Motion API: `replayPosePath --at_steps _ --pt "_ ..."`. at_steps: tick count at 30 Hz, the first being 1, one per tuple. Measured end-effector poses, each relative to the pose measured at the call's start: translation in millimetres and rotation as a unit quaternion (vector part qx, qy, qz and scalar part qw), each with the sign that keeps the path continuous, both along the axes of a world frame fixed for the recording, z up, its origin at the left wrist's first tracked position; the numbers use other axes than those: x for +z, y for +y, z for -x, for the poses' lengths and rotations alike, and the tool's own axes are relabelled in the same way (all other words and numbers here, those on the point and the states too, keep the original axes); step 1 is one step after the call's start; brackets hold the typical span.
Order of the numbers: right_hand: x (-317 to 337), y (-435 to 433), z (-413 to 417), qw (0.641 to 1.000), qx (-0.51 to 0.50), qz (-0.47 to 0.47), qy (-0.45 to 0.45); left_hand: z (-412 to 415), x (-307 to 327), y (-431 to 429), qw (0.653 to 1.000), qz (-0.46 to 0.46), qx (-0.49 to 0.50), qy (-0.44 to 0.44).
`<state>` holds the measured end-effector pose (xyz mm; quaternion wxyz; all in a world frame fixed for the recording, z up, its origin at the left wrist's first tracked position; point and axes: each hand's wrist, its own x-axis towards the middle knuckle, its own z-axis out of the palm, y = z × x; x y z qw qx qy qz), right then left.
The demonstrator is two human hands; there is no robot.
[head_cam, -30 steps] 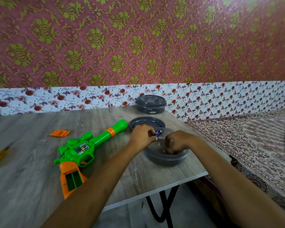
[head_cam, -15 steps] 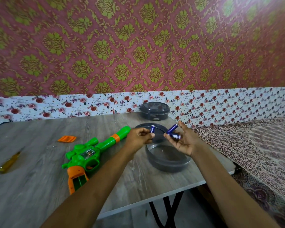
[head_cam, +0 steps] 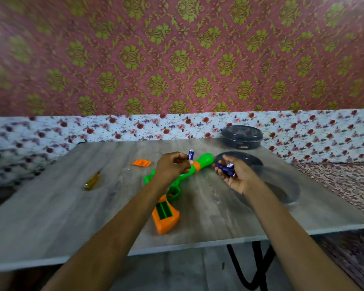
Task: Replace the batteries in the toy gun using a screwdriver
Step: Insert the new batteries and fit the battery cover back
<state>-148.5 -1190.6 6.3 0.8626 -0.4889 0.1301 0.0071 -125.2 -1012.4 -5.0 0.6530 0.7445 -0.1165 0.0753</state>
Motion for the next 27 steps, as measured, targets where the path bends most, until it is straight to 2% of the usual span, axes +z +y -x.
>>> replayPosePath --at_steps 6,13,19,24,27 --pt "-25.7 53.9 -12.4 0.997 0.032 0.074 -0.013 0.1 -14.7 46.0 0.997 -0.014 0.073 -0.009" --pt "-69.1 78.0 -27.7 0.992 -0.027 0.123 -0.020 6.8 -47.2 59.8 0.989 0.036 0.117 -0.086" --pt "-65.2 82.8 -25.8 0.987 -0.008 0.147 -0.060 4.4 -46.1 56.4 0.989 0.038 0.087 -0.110" --pt "-66.9 88.3 -15.0 0.965 0.027 0.231 -0.120 7.0 -44.9 57.0 0.983 0.038 0.098 -0.153" --pt "-72.4 85.8 -7.7 0.932 0.001 0.324 -0.161 13.2 -46.4 63.3 0.979 0.061 0.150 -0.125"
